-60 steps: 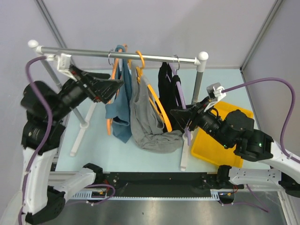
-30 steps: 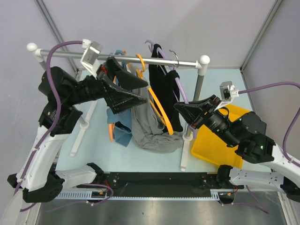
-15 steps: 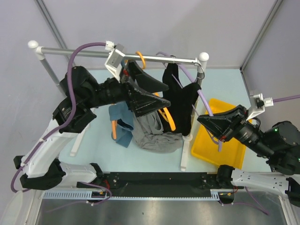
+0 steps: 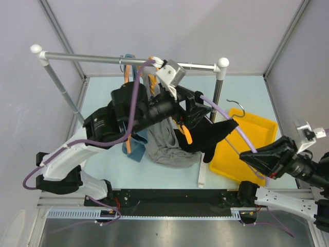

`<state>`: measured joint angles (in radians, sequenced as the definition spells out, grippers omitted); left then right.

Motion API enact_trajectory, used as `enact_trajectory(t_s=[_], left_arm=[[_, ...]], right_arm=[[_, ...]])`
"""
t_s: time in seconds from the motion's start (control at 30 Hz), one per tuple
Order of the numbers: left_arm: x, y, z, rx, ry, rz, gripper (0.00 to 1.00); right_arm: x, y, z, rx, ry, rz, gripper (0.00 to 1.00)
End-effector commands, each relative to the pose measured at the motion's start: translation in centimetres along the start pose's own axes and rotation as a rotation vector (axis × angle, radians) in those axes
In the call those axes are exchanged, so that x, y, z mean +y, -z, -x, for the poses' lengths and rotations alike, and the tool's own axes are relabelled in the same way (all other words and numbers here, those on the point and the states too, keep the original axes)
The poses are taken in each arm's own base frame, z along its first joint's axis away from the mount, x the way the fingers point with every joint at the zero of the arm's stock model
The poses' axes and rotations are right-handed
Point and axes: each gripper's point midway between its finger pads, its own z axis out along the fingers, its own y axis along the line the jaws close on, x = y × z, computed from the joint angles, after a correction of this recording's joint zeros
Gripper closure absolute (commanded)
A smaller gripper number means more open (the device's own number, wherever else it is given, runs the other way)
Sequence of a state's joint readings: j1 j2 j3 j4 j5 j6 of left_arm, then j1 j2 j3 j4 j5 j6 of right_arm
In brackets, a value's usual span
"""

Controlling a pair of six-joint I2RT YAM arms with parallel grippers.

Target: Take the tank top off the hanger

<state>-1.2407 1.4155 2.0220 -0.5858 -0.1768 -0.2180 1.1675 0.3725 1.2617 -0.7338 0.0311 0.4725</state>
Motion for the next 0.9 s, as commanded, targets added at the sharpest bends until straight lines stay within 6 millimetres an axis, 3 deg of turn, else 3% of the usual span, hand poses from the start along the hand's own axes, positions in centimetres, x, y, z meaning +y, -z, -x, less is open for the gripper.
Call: enact_trajectory(t_s=[0.0, 0.13, 0.27, 0.37, 0.5, 0.63, 0.87], left_arm=[[2.7, 0.5, 0.2, 0.0, -0.077, 0.159, 0.21], [2.0, -0.3, -0.5, 0.02, -0.06, 0.127, 0.25], [2.4, -0.7, -1.3, 0.045, -0.058, 0.151, 0.35], [2.9, -0.7, -1.6, 0.053, -0.06, 0.181, 0.51], [2.8, -0.7, -1.7, 0.057, -0.053, 0.174, 0.59], [2.1, -0.6, -1.8, 0.067, -0.053, 0.137, 0.57], [1.7, -0.1, -2.6, 0.084, -0.068, 0.097, 0.62]], right_arm=[[2.4, 2.8, 1.8, -0.052, -0.009, 0.117, 1.0], [2.6, 3.3, 1.6, -0.045, -0.004, 0.134, 1.0], [3.0, 3.7, 1.7, -0.048, 0.005, 0.157, 1.0], [3.2, 4.0, 1.9, -0.048, 0.011, 0.166, 1.0], [3.3, 4.5, 2.3, -0.063, 0.01, 0.174, 1.0], [3.3, 4.6, 2.5, -0.073, 0.008, 0.173, 1.0], [3.3, 4.9, 3.3, -0.115, -0.012, 0.17, 1.0]])
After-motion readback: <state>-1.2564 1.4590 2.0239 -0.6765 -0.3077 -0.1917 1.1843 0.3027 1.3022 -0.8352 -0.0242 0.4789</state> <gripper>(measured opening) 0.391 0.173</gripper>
